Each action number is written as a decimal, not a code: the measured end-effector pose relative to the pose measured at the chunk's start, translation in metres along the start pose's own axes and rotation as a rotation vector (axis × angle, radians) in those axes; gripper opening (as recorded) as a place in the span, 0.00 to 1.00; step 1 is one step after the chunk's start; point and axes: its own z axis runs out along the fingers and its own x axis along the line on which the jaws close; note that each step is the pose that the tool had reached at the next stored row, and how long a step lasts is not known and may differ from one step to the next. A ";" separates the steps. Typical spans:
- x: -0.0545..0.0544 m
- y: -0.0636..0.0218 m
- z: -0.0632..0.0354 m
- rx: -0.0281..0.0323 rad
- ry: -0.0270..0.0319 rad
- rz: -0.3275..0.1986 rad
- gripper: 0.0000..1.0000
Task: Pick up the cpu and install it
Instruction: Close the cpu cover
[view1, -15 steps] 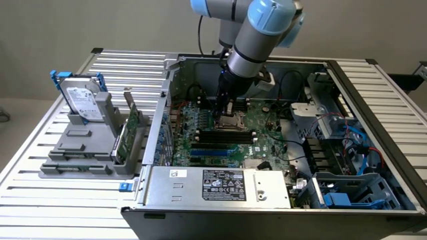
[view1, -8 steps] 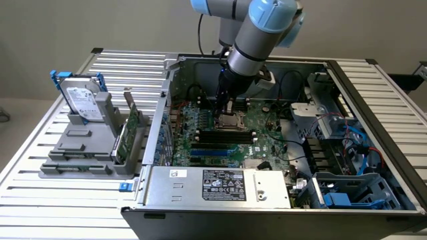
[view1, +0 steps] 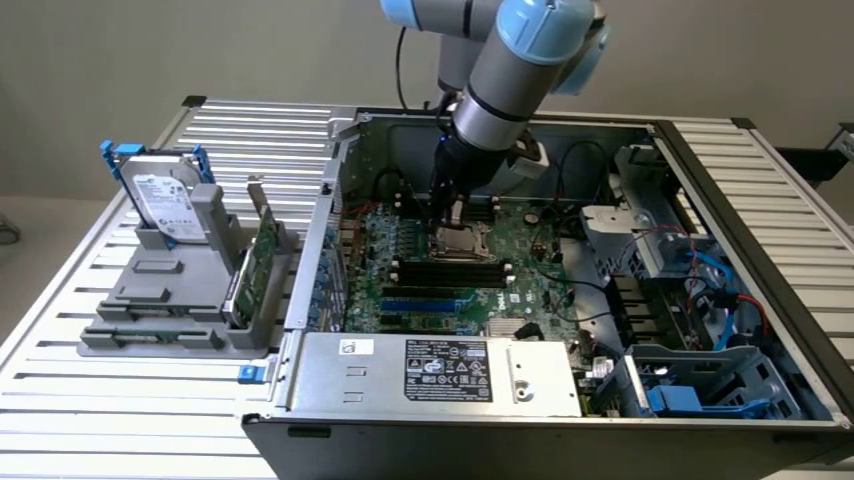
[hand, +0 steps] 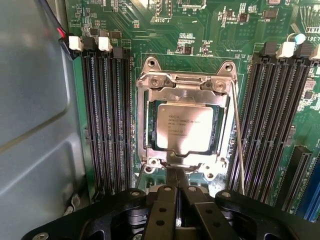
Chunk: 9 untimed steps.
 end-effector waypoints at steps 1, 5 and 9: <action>0.000 -0.0013 0.0001 0.0032 0.0002 0.000 0.11; 0.000 -0.0078 0.0010 0.0124 0.0024 0.001 0.11; -0.001 -0.0154 0.0019 0.0188 0.0084 0.001 0.11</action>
